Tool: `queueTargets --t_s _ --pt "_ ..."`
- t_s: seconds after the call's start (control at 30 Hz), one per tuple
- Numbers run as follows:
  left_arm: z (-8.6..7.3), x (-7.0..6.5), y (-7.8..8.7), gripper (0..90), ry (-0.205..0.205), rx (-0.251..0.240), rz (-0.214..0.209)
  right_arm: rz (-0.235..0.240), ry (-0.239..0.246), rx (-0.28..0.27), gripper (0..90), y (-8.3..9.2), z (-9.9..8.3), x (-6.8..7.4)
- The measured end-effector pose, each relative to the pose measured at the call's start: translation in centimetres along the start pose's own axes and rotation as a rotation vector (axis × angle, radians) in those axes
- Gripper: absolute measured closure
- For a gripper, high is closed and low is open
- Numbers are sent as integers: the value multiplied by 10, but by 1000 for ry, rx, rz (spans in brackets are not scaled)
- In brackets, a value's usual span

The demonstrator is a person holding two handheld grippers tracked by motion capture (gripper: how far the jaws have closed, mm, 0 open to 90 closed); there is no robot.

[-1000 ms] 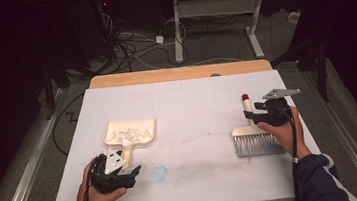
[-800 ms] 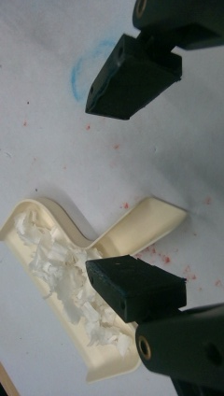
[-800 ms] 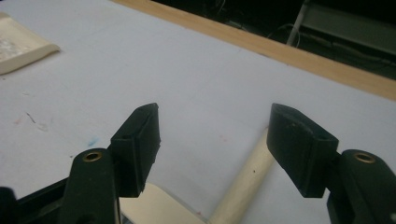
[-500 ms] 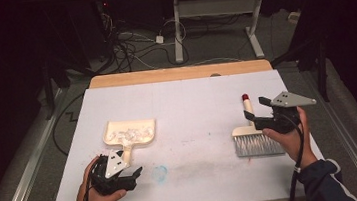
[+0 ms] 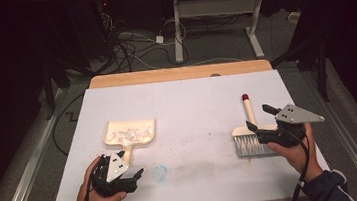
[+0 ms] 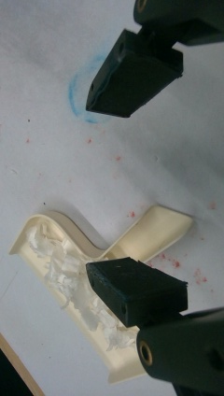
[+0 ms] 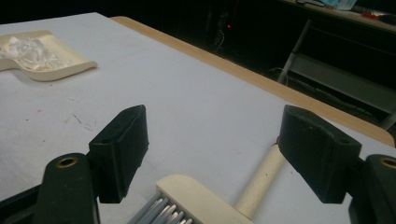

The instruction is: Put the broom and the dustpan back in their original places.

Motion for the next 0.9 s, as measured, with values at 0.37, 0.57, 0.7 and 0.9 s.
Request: queueTargets --t_s 0.37,0.57,0.7,0.9 --pt "-5 -3 2 196 4 7 -14 21 31 3 252 4 -9 16" --pt "-4 -4 0 196 -5 8 -21 22 60 6 247 8 -19 26" --pt "-4 -5 -1 196 -10 8 -22 13 70 11 231 10 -25 31" --pt "-3 -6 -1 196 -16 6 -26 23 78 6 206 13 -35 36"
Point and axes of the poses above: each handheld gripper's, and its own axes: y roughly backward along the jaws, z roughly out of its top, x roughly to its left, the point moved 9 cm from there along -y, roughly forward along the jaws, and after that the axes turned 2 degrees about -x, right-handed, at the moved point
